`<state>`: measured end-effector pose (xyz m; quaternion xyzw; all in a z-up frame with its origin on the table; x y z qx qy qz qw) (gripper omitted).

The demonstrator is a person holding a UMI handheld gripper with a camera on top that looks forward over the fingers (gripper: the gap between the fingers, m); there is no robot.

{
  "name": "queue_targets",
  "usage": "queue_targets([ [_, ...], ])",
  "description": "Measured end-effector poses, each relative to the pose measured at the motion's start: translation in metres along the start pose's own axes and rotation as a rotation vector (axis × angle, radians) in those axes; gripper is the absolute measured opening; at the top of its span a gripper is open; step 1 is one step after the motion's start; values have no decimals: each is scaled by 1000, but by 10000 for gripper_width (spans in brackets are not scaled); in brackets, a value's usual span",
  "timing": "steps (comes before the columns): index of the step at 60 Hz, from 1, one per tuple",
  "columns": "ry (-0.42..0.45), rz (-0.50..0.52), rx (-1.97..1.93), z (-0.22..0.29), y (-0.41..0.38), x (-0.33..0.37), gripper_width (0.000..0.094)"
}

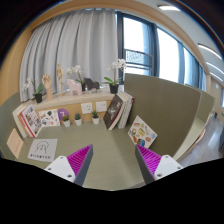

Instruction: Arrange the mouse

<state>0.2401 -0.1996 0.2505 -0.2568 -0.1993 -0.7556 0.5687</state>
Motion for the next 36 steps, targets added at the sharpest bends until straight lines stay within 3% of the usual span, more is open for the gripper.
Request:
queue_targets([
  [11, -128, 33, 42, -77, -31, -8, 848],
  [23, -253, 88, 105, -182, -119, -21, 851],
  [36, -322, 171, 190, -241, -221, -21, 865],
])
Point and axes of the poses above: the point between the fingertips, and its own axes, seen from behind it with the camera up: y to the right, z up, x backward, against the way the camera looks, the point moved 3 cm from there along x, backward, against the way the camera looks, and after that the axes turned 11 degrees about -y, right-handed, at the moved point
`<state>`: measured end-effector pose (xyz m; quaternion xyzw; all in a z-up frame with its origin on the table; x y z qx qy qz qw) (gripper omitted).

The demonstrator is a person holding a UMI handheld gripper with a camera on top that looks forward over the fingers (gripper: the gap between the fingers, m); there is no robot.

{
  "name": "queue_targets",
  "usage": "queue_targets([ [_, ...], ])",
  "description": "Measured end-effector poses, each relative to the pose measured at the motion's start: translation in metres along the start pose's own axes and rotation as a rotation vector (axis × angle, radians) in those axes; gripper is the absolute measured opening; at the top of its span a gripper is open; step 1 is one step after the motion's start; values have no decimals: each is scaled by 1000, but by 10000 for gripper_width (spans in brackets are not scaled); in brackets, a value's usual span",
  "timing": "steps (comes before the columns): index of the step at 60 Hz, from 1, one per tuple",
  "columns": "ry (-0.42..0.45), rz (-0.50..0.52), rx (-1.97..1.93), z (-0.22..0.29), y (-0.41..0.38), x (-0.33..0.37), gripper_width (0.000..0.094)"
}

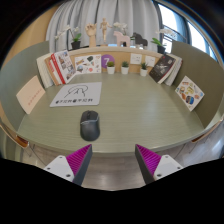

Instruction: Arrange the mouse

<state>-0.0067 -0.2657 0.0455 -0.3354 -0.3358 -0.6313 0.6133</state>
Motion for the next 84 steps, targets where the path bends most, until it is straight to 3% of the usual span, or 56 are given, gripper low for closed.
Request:
queue_targets([
  [12, -25, 13, 29, 11, -63, -35, 858],
  [27, -26, -35, 13, 57, -77, -77, 806],
  [31, -26, -34, 14, 65, -79, -86, 740],
  [40, -50, -15, -12, 69, -86, -90, 472],
  [46, -54, -31, 9, 69, -87, -90, 425],
  [54, -111, -22, 12, 69, -87, -90, 287],
  [59, -153, -24, 8, 73, -86, -86, 288],
  [66, -65, -23, -16, 118, -87, -57, 287],
  [79, 196, 13, 24, 266, -105, 22, 287],
  [84, 247, 31, 26, 313, -119, 34, 286],
])
Point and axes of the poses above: the point between the fingertips, and its own axes, seen from behind it with the camera up: y to the right, z up, x backward, against the way the camera looks, the point moved 3 cm from there along x, backward, against the way the camera looks, and after that the axes turned 11 degrees about -y, right-handed, at the moved point
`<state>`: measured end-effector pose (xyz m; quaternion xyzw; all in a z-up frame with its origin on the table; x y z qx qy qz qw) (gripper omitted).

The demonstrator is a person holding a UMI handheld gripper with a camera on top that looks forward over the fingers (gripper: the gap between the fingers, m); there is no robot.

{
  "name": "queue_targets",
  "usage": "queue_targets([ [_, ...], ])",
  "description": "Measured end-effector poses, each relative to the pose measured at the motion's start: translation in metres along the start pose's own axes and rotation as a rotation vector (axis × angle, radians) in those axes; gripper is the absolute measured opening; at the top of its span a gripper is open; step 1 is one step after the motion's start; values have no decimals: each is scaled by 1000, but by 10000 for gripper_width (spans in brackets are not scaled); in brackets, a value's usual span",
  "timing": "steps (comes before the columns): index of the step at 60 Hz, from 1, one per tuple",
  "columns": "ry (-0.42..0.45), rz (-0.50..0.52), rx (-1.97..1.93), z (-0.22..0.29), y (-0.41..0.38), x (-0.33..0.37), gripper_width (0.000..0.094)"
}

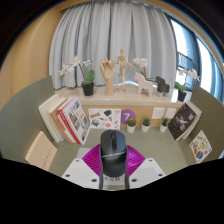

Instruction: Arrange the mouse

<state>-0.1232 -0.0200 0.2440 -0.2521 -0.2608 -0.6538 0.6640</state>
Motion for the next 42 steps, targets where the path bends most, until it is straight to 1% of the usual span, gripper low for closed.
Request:
queue_targets([
  [5, 14, 12, 10, 26, -14, -18, 285],
  [11, -49, 22, 21, 26, -30, -63, 284],
  [14, -101, 29, 29, 14, -37, -91, 283],
  [25, -293, 25, 50, -58, -55, -181, 283],
  [36, -428, 24, 19, -120, -61, -214, 285],
  [38, -393, 18, 27, -118, -61, -216, 285],
  [42, -392, -6, 58, -123, -60, -214, 344],
])
Point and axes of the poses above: the point between the fingertips, and its own axes, seen from behind it with the camera up: y to the right, z up, x backward, against the way the camera looks, the point moved 3 cm from there along x, backward, against the way the camera looks, and after that the axes turned 11 degrees about -y, right-handed, at the moved point
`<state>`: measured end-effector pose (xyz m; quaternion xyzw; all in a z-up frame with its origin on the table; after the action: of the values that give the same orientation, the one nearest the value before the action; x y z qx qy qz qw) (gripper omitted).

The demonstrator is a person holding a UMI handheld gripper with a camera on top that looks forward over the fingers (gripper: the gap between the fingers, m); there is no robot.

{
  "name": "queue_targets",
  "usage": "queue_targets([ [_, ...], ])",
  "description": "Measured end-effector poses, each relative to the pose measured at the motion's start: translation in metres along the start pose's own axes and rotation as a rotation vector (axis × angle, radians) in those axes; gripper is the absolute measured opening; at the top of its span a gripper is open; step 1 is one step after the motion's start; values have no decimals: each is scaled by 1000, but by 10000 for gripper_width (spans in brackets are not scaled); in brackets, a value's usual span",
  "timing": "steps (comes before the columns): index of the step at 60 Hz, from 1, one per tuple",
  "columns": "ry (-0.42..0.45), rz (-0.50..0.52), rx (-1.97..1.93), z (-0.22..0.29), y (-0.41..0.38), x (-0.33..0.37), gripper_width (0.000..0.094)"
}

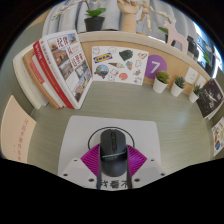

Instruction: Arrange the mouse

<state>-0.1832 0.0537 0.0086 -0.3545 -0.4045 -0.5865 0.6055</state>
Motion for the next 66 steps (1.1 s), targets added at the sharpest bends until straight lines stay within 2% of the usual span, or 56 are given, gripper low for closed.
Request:
queue_targets([
  [9, -37, -8, -31, -2, -2, 0, 500],
  [13, -41, -11, -67, 2, -1, 8, 839],
  [15, -24, -12, -80, 8, -2, 18, 879],
  [17, -2, -13, -85, 14, -3, 31, 835],
  [28, 156, 10, -81, 36, -31, 136, 860],
  [37, 258, 33, -65, 23, -66, 214, 868],
  [50, 314, 53, -36, -26, -94, 277, 864],
  [66, 316, 55, -25, -74, -95, 301, 864],
])
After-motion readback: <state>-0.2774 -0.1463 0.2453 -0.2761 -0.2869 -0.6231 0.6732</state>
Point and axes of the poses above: the point between the fingertips, and its own axes, seen from behind it with the camera up: y to the right, z up, x backward, against the way the camera looks, the point moved 3 cm from there along x, backward, against the way the camera looks, and after that the axes turned 11 degrees about -y, right-handed, at the moved point
